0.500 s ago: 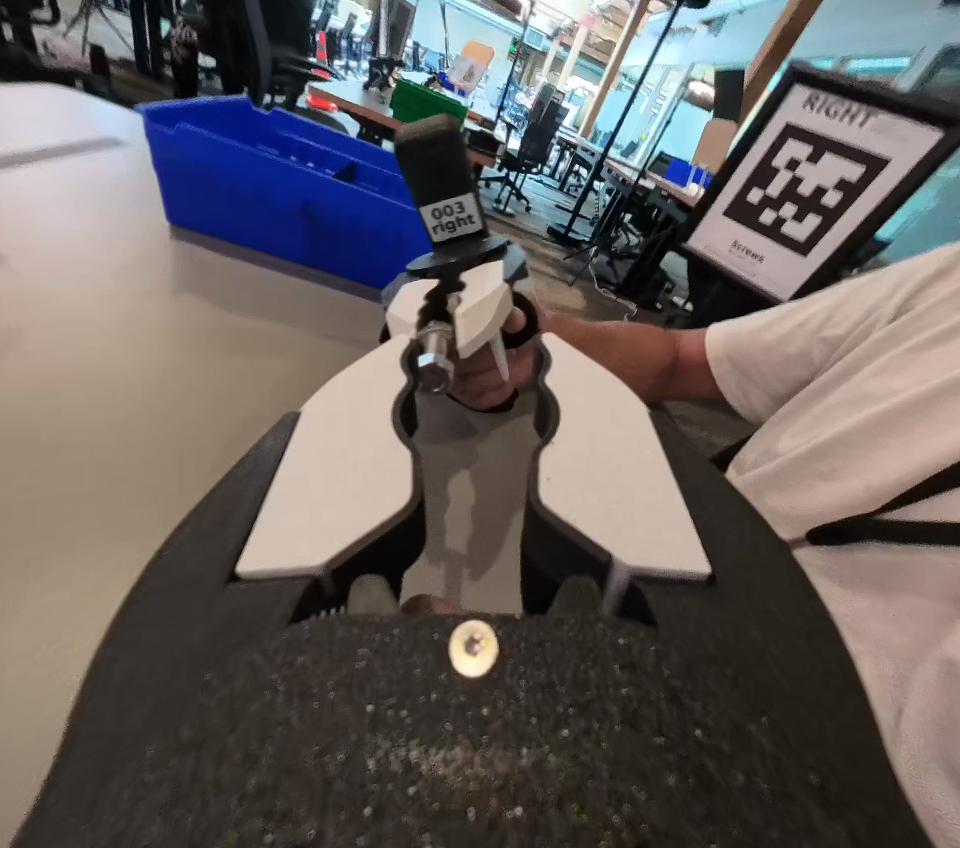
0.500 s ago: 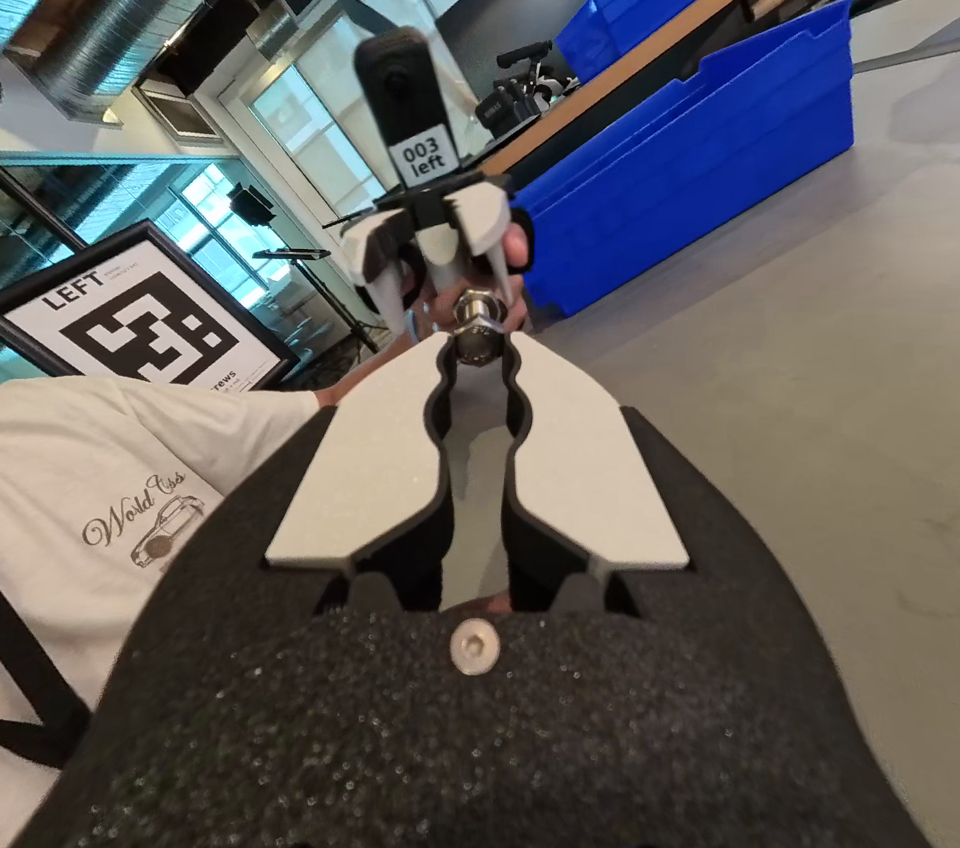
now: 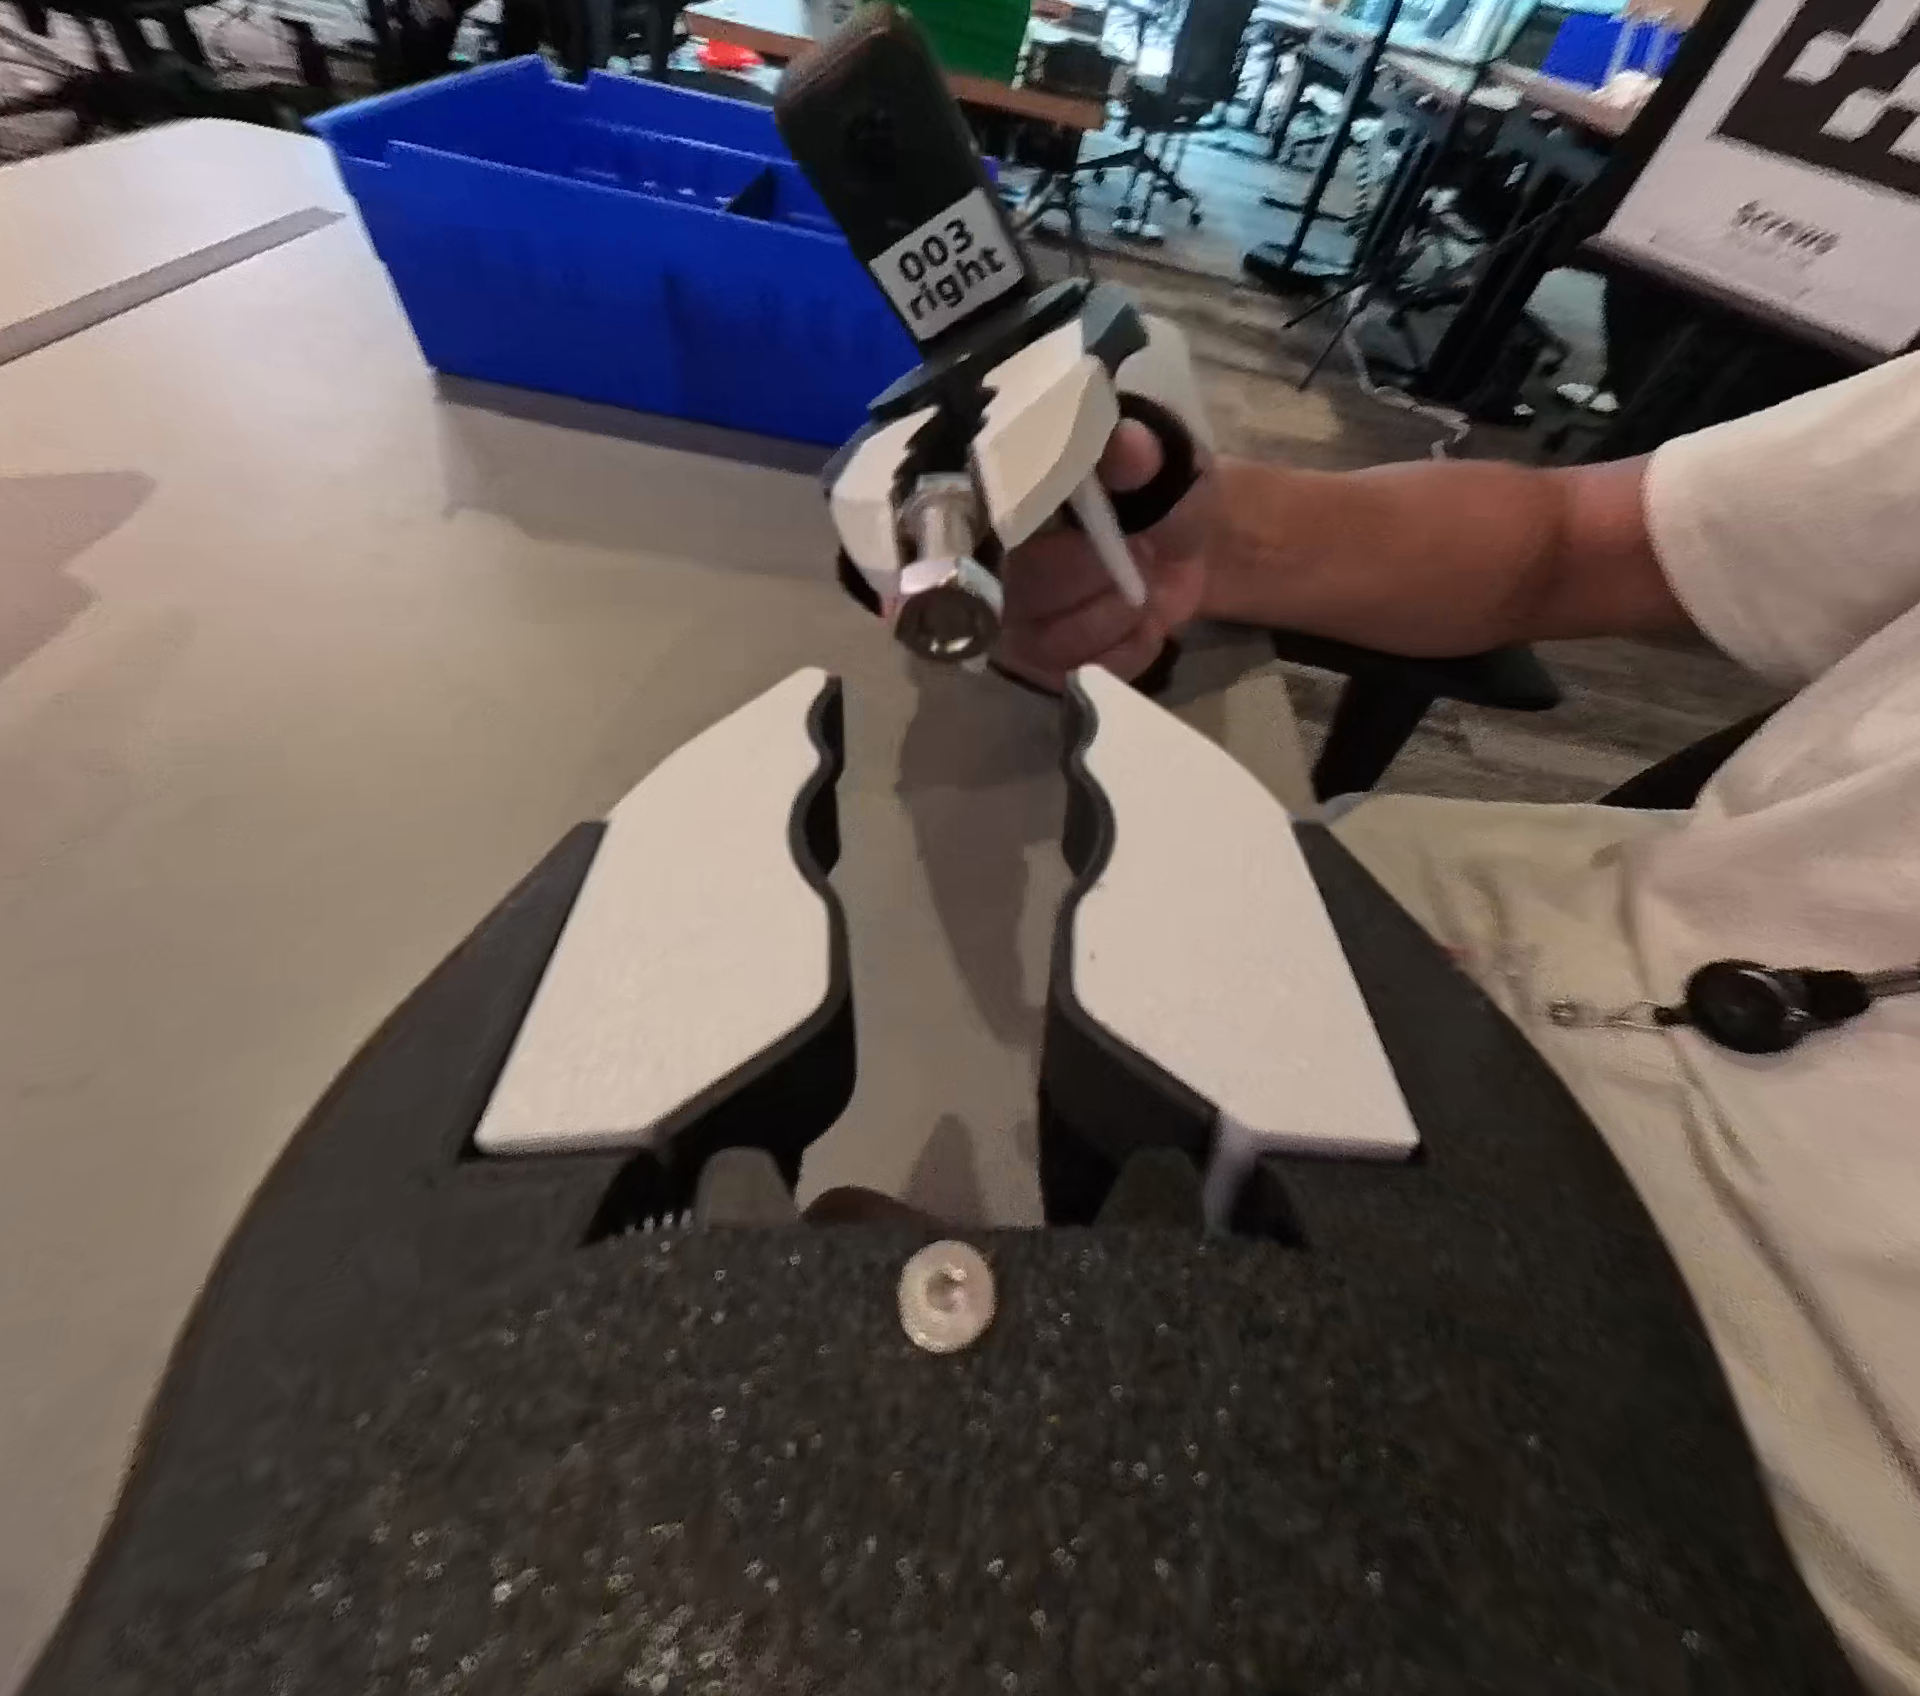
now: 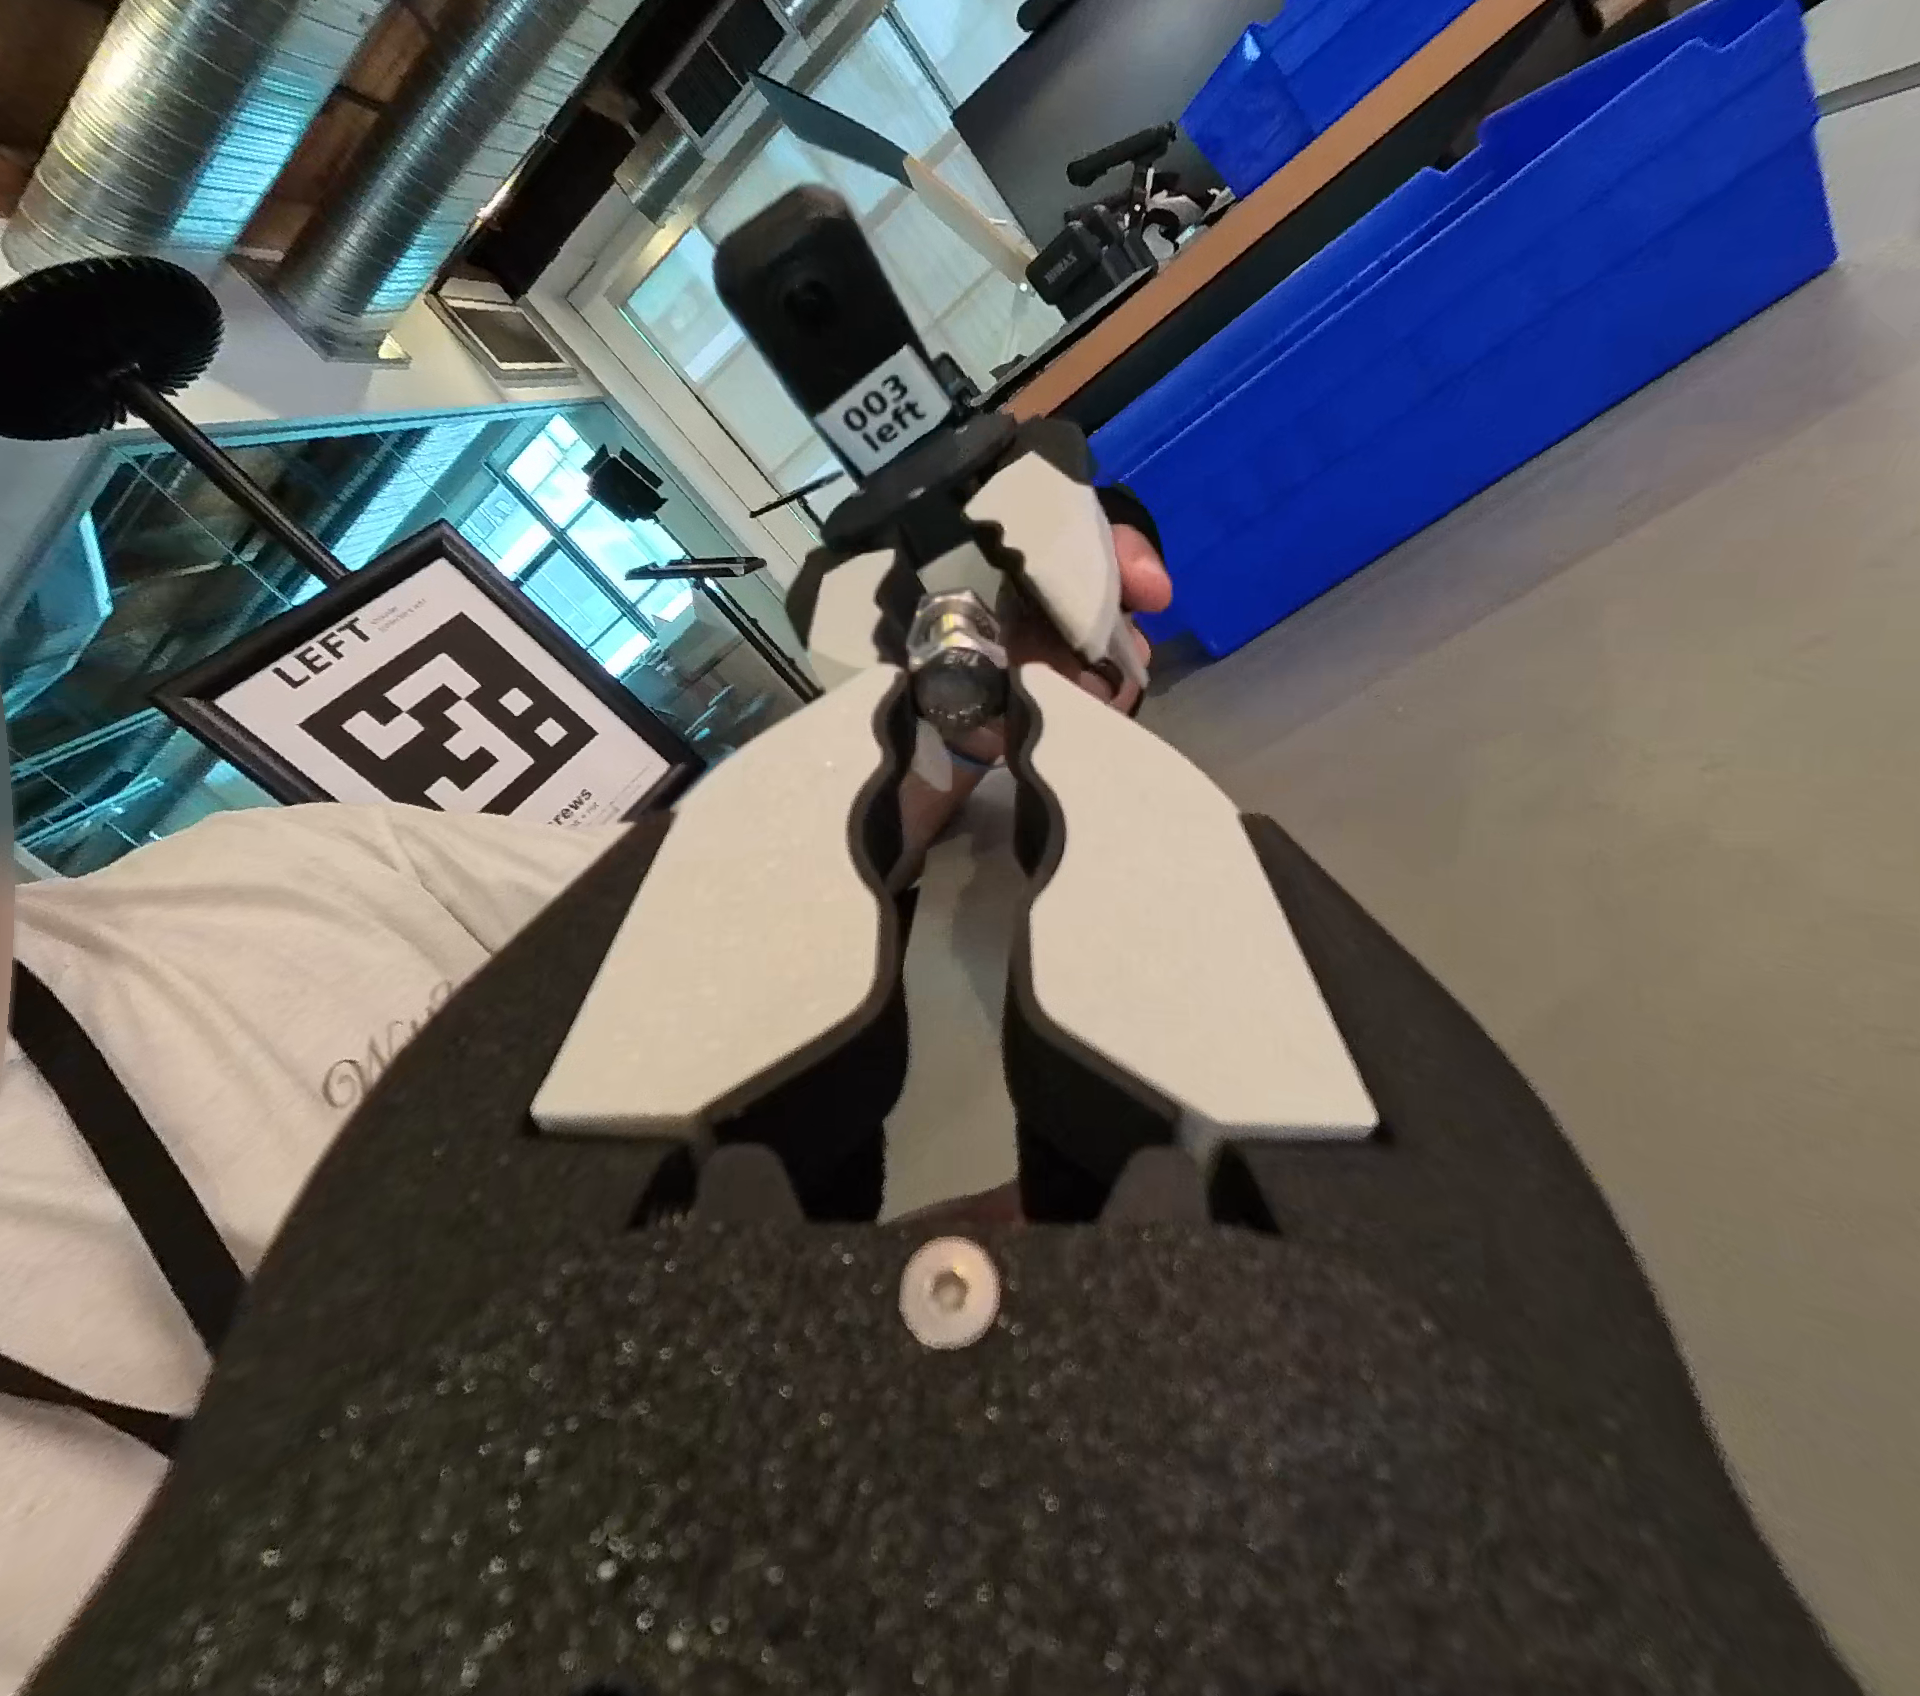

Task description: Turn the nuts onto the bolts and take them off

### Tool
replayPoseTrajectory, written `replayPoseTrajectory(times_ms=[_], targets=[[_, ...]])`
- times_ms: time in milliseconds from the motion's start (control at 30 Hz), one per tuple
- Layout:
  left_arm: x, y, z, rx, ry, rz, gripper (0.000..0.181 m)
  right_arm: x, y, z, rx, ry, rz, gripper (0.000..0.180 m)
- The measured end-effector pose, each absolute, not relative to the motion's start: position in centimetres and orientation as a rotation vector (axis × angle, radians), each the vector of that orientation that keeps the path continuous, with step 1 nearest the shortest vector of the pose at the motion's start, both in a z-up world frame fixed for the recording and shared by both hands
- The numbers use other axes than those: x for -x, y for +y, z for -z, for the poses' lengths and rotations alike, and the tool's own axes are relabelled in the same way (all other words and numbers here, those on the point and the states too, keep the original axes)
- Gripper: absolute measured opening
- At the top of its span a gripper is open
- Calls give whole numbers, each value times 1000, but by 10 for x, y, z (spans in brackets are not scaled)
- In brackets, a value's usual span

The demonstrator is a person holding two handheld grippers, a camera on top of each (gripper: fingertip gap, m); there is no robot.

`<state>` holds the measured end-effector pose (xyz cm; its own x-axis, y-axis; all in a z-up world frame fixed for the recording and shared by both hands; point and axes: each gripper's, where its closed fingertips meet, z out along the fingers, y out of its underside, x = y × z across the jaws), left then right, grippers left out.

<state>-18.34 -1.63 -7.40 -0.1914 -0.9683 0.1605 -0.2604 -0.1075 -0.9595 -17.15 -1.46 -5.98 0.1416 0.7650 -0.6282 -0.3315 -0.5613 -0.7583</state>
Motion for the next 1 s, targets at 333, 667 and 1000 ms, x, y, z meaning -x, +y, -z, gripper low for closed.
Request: replayPoseTrajectory(times_ms=[333,667,1000], targets=[[176,-18,69,1176,1518,895,39,171,-15,61,1552,-425,-1608,16],[178,-18,67,1325,1489,1188,19,175,-20,62,1557,-519,-1525,16],[179,-38,60,1686,1273,2142,18,173,-30,60,1394,-960,-734,17]])
